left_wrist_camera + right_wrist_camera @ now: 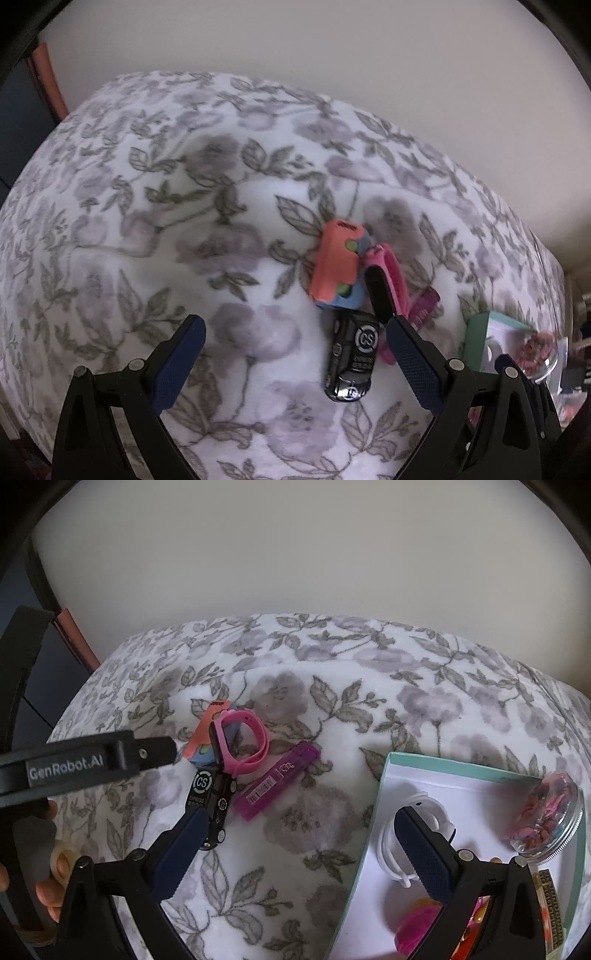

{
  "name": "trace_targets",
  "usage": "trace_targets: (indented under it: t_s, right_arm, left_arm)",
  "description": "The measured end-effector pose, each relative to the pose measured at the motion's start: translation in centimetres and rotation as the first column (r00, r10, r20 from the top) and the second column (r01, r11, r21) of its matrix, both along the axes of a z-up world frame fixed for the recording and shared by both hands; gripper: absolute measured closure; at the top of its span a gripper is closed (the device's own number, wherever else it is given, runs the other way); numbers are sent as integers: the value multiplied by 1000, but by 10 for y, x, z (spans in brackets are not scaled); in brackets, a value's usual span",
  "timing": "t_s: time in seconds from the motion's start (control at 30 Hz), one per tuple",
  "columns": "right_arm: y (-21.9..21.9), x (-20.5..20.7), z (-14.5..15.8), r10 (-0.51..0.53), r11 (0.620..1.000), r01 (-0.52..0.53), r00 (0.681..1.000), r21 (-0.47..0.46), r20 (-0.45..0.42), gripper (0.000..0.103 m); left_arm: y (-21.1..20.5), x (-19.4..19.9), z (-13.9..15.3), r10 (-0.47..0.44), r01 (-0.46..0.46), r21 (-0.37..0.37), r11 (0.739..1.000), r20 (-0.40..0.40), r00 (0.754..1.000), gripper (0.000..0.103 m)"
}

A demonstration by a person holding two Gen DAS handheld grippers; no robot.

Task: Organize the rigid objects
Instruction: 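Move both tools back over the remaining items beside the tray, then grasp the black toy car with the left tool while the right tool grasps the purple lighter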

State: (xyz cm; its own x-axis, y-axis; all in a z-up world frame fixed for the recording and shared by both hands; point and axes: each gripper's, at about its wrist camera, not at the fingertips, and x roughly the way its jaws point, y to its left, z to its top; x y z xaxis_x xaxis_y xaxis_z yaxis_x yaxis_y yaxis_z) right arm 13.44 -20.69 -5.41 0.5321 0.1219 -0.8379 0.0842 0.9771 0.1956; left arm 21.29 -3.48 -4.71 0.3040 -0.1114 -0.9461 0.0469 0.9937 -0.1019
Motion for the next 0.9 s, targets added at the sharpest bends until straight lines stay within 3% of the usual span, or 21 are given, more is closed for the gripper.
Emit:
trace_targets:
  t_s: [0.2,0.57,0.7,0.83,0.9]
  right_arm:
    - [-1,-1,-6,3,1000,-4,1000,-10,-21,1]
    - [-6,-1,-9,-6,1000,6,999,-7,-33,1]
    - [-9,-1,-9,-16,1000,15,999,-4,-37,1]
    - [-9,0,-9,-20,1000,20,999,-5,-39,1]
    - [-9,0,-9,-20,1000,20,999,-6,-38,1]
  left_arm:
    - [-2,-1,-13,-2,0,-41,999,-52,999,5]
    - [-12,-3,-25,-34,33,-16,999,-85,996,7]
    - [-14,-3,-29,-41,39,-22,999,-101,994,24]
    - [-17,-4,-29,-57,53,-43,998,-102,993,31]
    - [-19,-4,-28,-70,64,-57,996,-99,993,41]
